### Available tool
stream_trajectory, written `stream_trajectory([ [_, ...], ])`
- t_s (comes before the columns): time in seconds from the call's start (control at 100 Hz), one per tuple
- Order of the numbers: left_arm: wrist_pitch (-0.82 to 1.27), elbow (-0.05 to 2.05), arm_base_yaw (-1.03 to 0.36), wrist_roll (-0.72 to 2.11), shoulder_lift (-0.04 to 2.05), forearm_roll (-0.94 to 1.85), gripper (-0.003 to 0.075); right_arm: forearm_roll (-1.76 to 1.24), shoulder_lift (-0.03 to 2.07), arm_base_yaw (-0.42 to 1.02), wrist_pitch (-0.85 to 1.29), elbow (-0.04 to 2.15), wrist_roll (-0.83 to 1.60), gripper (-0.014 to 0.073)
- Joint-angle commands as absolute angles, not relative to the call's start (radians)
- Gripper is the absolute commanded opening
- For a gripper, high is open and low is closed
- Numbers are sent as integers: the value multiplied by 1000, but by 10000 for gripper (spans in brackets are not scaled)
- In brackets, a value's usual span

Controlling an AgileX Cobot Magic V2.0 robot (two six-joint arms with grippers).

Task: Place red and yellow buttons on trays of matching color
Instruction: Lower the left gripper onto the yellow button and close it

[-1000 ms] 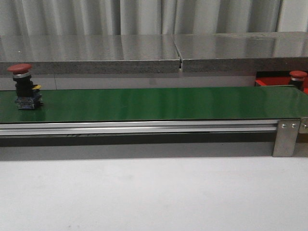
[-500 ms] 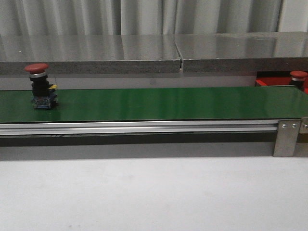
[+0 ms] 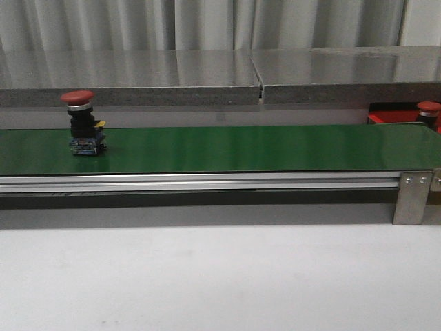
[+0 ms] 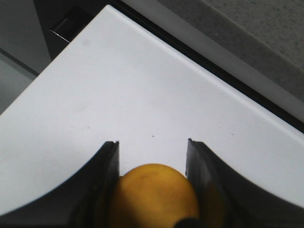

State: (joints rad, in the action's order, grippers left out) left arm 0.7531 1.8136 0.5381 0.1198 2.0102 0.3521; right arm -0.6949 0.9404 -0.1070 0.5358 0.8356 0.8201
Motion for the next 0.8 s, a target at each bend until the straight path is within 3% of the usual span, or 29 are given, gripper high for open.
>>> stream_trajectory([
  [0.0,761,1823,517,118,1905,385,-19,-717,924,-106,489,872,829,-68],
  [0.32,678,1556,386,201,1729,385,-19,-717,924,-106,489,872,829,-68],
  [0.79,481,1346,298,223,1725,336,-19,-717,925,-106,489,872,829,-68],
])
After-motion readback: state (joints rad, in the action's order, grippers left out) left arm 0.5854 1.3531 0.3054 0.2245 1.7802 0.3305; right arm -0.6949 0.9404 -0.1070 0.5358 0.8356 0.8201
